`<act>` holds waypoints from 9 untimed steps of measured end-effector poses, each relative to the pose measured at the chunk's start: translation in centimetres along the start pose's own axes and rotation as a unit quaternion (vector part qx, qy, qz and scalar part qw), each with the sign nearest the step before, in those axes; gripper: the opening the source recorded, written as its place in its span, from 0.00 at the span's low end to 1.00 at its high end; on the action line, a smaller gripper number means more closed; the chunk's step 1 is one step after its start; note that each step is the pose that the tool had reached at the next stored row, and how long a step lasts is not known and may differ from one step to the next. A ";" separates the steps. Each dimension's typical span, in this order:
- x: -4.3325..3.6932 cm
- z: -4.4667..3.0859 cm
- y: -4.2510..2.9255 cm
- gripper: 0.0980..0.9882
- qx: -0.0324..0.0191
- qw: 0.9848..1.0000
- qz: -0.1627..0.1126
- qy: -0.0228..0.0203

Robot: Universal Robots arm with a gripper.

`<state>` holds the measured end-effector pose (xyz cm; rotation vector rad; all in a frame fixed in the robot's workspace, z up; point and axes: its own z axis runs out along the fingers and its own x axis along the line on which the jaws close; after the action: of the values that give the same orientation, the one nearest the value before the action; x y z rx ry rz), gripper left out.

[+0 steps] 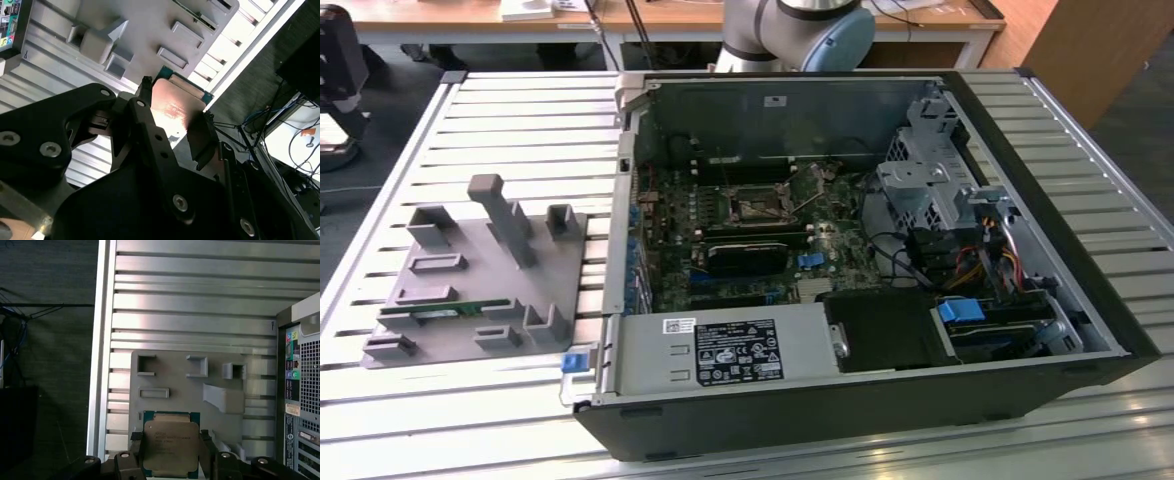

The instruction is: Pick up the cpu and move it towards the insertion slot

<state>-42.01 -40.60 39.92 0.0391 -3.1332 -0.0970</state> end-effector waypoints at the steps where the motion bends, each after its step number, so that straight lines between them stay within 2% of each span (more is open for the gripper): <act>1: -0.21 0.00 -0.01 0.48 0.000 1.000 0.000 0.000; 9: -1.97 0.02 -0.05 0.48 0.000 1.000 0.000 0.000</act>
<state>-40.05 -40.59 39.89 0.0384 -3.1331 -0.0970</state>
